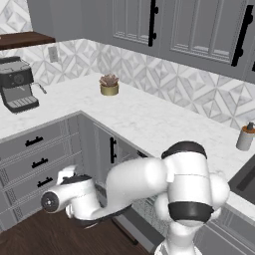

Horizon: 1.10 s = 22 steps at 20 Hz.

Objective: Pick up the cup and bowl from the counter, place them in the dishwasher, and close the dishwasher door.

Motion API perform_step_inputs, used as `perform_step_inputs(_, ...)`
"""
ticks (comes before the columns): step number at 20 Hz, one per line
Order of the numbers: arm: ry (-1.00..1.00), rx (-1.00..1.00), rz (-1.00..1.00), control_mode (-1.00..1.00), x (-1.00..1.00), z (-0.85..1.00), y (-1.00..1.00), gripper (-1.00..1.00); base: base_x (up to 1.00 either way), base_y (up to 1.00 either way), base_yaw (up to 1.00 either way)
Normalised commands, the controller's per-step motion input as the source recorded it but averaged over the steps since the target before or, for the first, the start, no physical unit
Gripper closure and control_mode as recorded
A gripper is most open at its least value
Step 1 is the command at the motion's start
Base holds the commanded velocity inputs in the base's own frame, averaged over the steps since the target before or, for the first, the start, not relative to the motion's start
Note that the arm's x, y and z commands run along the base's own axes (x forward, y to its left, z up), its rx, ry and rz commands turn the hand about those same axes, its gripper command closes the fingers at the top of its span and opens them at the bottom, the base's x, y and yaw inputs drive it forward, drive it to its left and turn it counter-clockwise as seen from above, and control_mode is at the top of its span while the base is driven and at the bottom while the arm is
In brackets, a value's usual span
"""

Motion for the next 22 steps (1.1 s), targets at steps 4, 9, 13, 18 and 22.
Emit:
perform_step_inputs(4,0.0,-0.54,-0.11,-1.0,-0.07,-0.74,0.58,-1.0,0.0,0.0,0.0)
perform_step_inputs(9,0.0,-0.41,-0.17,-1.0,0.0,-0.97,0.11,-1.0,0.0,0.0,0.0)
perform_step_inputs(13,0.01,-0.35,-0.17,-1.0,0.0,-1.0,0.0,-1.0,0.0,0.0,0.0)
perform_step_inputs(18,0.07,-0.24,-0.18,-1.0,0.21,-0.85,-0.05,-1.0,0.0,0.0,0.0)
perform_step_inputs(22,0.07,-0.2,-0.17,-1.0,0.54,-0.72,-0.09,-1.0,0.0,0.0,0.0)
